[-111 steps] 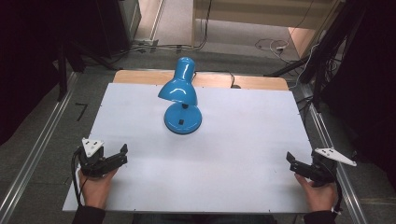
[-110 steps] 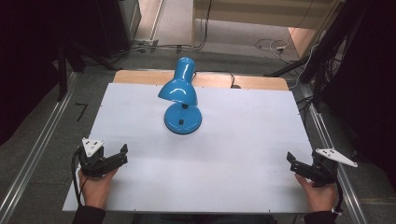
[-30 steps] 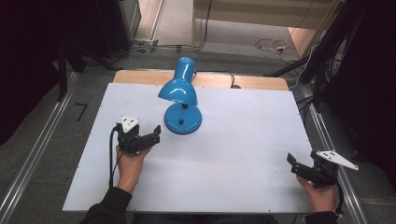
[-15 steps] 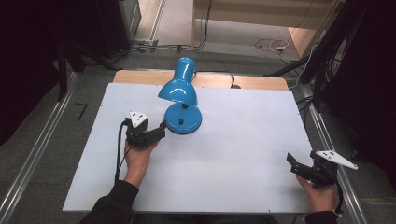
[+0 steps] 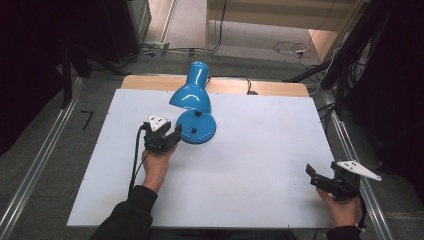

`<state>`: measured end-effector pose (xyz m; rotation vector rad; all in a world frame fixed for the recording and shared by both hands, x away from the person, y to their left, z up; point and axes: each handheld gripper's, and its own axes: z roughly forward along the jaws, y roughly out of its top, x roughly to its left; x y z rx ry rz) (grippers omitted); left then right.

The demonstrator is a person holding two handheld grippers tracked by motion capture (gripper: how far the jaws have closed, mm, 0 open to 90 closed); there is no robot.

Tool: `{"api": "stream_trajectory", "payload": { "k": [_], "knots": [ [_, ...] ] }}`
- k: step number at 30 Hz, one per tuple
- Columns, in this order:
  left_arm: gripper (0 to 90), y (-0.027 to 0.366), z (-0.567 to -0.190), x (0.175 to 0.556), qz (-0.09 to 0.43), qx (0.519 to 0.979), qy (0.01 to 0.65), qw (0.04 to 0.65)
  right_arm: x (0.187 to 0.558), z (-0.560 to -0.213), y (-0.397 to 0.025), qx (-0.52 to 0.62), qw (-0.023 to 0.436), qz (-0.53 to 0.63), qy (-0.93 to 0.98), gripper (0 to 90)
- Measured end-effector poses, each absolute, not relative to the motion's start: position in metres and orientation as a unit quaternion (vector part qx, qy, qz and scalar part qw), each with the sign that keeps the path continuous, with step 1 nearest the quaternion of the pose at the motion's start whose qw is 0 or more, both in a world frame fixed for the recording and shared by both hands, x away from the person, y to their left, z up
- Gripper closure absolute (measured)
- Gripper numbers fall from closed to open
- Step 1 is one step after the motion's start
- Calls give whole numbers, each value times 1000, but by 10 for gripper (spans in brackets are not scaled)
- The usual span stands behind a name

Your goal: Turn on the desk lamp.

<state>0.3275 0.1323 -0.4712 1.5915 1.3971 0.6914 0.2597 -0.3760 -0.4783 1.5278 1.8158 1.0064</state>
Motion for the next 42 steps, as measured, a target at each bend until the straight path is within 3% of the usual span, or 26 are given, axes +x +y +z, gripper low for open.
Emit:
{"api": "stream_trajectory", "payload": {
  "k": [9,42],
  "knots": [
    [899,119,-475,341,275,648,553,446,260,-478,-375,564,282,373,681,71],
    [900,94,-493,363,254,667,553,430,260,-478,-373,564,277,375,682,71]
  ]
}}
